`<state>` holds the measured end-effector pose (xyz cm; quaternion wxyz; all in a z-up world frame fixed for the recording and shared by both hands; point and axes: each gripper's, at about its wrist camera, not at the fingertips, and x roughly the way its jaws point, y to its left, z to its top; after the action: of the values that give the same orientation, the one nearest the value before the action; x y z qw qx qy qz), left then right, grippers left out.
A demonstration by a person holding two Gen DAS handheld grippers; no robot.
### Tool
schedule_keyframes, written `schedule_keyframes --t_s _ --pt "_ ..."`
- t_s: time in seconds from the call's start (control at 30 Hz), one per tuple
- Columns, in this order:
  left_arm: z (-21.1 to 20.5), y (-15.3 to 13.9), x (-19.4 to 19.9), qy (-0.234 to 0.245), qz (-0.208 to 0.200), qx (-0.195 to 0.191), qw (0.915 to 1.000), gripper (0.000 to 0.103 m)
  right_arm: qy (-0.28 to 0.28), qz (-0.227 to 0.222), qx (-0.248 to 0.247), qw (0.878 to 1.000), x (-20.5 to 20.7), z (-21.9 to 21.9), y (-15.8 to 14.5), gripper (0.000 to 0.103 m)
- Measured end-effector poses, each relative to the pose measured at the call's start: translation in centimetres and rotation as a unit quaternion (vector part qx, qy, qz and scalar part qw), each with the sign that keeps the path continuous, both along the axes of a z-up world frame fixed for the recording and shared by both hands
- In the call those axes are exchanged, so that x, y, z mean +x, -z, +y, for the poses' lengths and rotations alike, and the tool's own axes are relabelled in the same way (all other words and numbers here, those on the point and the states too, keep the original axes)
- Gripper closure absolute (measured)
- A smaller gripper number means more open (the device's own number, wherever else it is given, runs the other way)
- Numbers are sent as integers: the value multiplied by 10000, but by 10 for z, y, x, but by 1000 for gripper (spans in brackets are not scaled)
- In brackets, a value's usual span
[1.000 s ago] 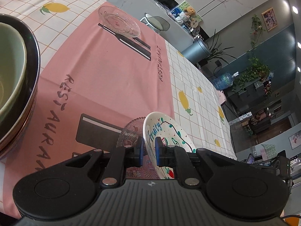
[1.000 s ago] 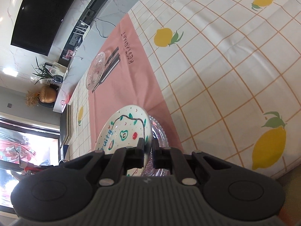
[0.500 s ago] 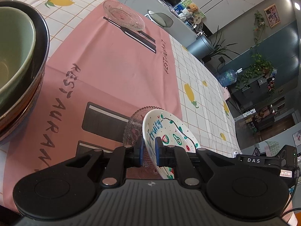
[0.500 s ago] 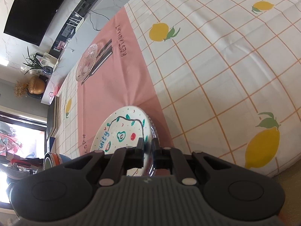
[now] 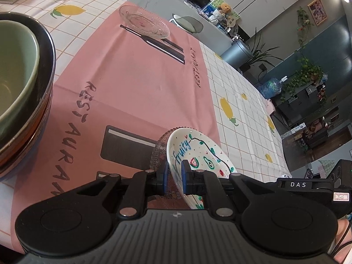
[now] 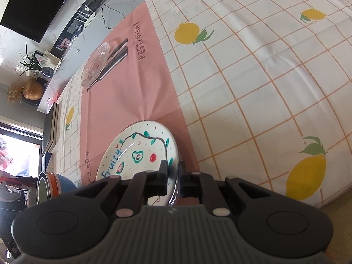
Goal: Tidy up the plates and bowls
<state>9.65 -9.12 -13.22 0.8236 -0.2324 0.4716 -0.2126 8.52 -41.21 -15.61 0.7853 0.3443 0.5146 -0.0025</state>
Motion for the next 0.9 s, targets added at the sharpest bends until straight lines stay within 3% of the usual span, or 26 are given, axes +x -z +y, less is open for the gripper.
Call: schedule_keyframes --t_s 0.23,0.9 --pt "-8 -2 -5 75 -137 454 9988 90 -217 35 -319 9993 3 11 -1 94" --pt "-31 -6 -19 83 -551 1264 9904 89 -527 94 -1065 9929 7 29 -3 91"
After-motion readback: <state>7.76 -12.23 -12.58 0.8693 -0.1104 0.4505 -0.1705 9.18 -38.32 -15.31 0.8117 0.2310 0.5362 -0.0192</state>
